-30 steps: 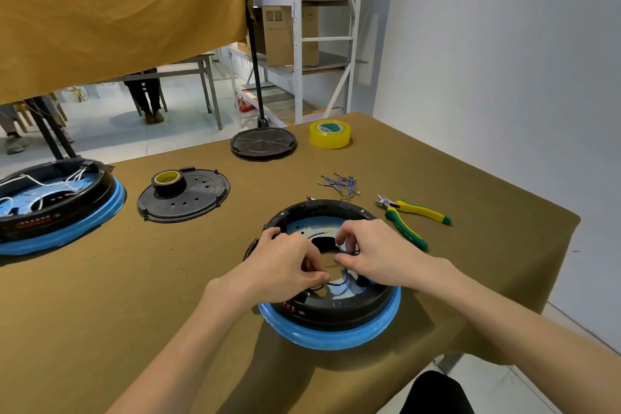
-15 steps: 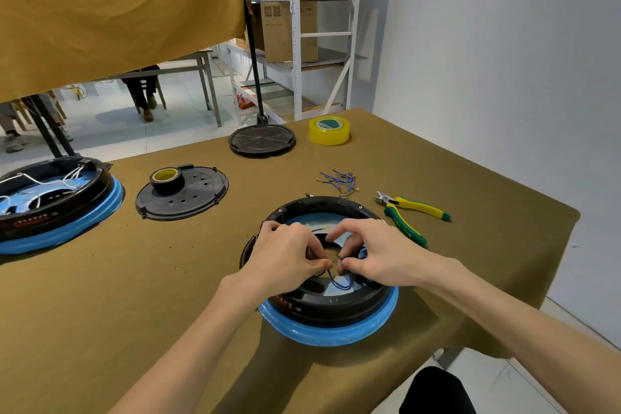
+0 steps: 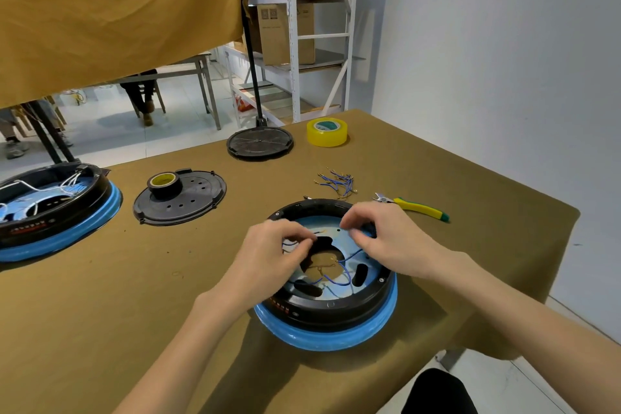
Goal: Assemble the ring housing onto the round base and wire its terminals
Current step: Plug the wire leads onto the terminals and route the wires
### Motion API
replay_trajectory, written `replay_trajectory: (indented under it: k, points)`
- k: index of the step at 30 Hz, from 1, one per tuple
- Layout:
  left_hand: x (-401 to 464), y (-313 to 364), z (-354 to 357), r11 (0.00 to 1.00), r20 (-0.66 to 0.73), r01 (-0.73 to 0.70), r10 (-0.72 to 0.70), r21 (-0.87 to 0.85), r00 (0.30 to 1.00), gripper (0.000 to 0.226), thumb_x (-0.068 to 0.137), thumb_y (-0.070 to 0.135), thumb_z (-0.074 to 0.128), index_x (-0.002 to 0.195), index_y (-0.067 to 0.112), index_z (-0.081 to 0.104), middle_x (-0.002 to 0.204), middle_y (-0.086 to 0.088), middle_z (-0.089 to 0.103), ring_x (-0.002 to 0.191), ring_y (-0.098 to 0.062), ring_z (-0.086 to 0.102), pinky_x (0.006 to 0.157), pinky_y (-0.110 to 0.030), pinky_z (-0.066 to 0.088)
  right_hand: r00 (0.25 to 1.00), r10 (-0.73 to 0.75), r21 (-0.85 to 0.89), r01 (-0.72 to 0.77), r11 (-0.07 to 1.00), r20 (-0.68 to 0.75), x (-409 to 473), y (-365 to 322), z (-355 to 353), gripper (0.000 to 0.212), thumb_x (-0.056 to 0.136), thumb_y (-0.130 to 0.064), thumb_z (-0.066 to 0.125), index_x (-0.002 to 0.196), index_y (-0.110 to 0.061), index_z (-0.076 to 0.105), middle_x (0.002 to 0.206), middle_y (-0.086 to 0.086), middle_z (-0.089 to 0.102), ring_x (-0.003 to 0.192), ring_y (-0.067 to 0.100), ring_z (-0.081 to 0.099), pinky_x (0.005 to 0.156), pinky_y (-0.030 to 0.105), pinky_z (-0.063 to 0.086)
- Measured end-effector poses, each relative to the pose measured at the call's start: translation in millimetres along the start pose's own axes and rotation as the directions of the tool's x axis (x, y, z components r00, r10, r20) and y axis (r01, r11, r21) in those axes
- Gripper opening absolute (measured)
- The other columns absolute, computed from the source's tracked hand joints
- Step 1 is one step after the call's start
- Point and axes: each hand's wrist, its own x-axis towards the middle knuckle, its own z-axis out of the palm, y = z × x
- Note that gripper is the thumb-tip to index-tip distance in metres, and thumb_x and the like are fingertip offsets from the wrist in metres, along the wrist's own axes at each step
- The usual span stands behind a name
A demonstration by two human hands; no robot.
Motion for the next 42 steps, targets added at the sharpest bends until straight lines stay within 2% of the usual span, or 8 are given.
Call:
replay_trajectory:
  k: [5, 9, 13, 19, 26, 32, 36, 42]
  points:
    - [-6, -15, 13, 0.921, -0.34, 0.14, -0.271, -0.363, 0.901, 0.03, 0.101, 0.012, 0.061, 0.126, 0.027, 0.069, 0.129, 0.013, 0.061, 0.129, -0.006, 0.051, 0.112, -0.035, 0.043, 0.976, 0.185, -0.136, -0.2, 0.97, -0.111, 17, 22, 9, 0.025, 0.098, -0.024, 0.063, 0.123, -0.018, 0.063, 0.116, 0.0, 0.06, 0.107, 0.017, 0.055, 0.095, 0.034, 0.045]
    - [-5, -25, 16, 0.862, -0.306, 0.164, -0.34, -0.48, 0.889, 0.046, 0.102, 0.008, 0.058, 0.145, 0.024, 0.057, 0.138, 0.013, 0.06, 0.128, -0.004, 0.054, 0.111, -0.032, 0.044, 0.935, 0.315, 0.029, -0.314, 0.949, -0.164, 43, 37, 13, 0.014, 0.103, -0.028, 0.054, 0.109, -0.022, 0.065, 0.099, -0.001, 0.071, 0.081, 0.009, 0.063, 0.074, 0.032, 0.049]
    - [3, -39, 11, 0.857, -0.23, 0.234, -0.369, -0.459, 0.901, 0.047, 0.102, 0.01, 0.057, 0.147, 0.021, 0.055, 0.133, 0.01, 0.064, 0.123, -0.005, 0.059, 0.11, -0.035, 0.048, 0.896, 0.42, -0.009, -0.425, 0.905, -0.145, 79, 60, 10, 0.021, 0.102, -0.017, 0.051, 0.115, -0.017, 0.067, 0.105, 0.007, 0.072, 0.09, 0.026, 0.07, 0.084, 0.042, 0.057]
    - [-5, -57, 7, 0.722, -0.085, 0.217, -0.357, -0.657, 0.93, 0.027, 0.099, 0.033, 0.059, 0.117, 0.023, 0.075, 0.107, 0.003, 0.079, 0.102, -0.017, 0.073, 0.083, -0.025, 0.057, 0.942, 0.308, -0.239, -0.272, 0.932, 0.13, 131, 72, 22, 0.036, 0.095, -0.011, 0.063, 0.13, -0.016, 0.067, 0.137, 0.015, 0.057, 0.116, 0.03, 0.06, 0.095, 0.033, 0.047]
    - [-5, -61, 11, 0.706, -0.087, 0.174, -0.317, -0.687, 0.944, 0.033, 0.096, 0.039, 0.056, 0.117, 0.023, 0.075, 0.106, 0.001, 0.079, 0.1, -0.016, 0.074, 0.078, -0.02, 0.056, 0.963, 0.195, -0.557, -0.062, 0.829, 0.184, 139, 82, 20, 0.019, 0.095, -0.01, 0.061, 0.104, -0.016, 0.076, 0.109, 0.011, 0.07, 0.096, 0.033, 0.067, 0.081, 0.043, 0.057]
    - [-2, -64, 14, 0.704, -0.084, 0.185, -0.329, -0.686, 0.941, 0.027, 0.104, 0.027, 0.054, 0.118, 0.019, 0.075, 0.106, 0.001, 0.079, 0.101, -0.017, 0.074, 0.083, -0.026, 0.055, 0.991, 0.131, -0.22, -0.137, 0.966, -0.039, 135, 76, 2, 0.019, 0.096, -0.014, 0.069, 0.111, -0.011, 0.08, 0.111, 0.004, 0.077, 0.098, 0.017, 0.07, 0.092, 0.032, 0.054]
    - [-2, -63, 14, 0.704, -0.086, 0.18, -0.325, -0.687, 0.942, 0.029, 0.103, 0.029, 0.053, 0.118, 0.018, 0.075, 0.105, 0.0, 0.079, 0.1, -0.018, 0.074, 0.082, -0.025, 0.055, 0.991, 0.103, -0.089, -0.11, 0.99, -0.088, 122, 57, -5, 0.023, 0.093, -0.02, 0.07, 0.112, -0.013, 0.079, 0.1, -0.002, 0.078, 0.084, 0.002, 0.068, 0.075, 0.007, 0.049]
    - [-3, -65, 14, 0.708, -0.084, 0.178, -0.32, -0.684, 0.944, 0.029, 0.104, 0.029, 0.052, 0.118, 0.018, 0.075, 0.106, 0.0, 0.079, 0.1, -0.017, 0.074, 0.084, -0.03, 0.054, 0.997, 0.069, 0.261, -0.071, 0.963, 0.019, 92, 23, -7, 0.023, 0.102, -0.006, 0.056, 0.109, -0.012, 0.077, 0.082, 0.003, 0.076, 0.07, 0.013, 0.073, 0.067, 0.023, 0.058]
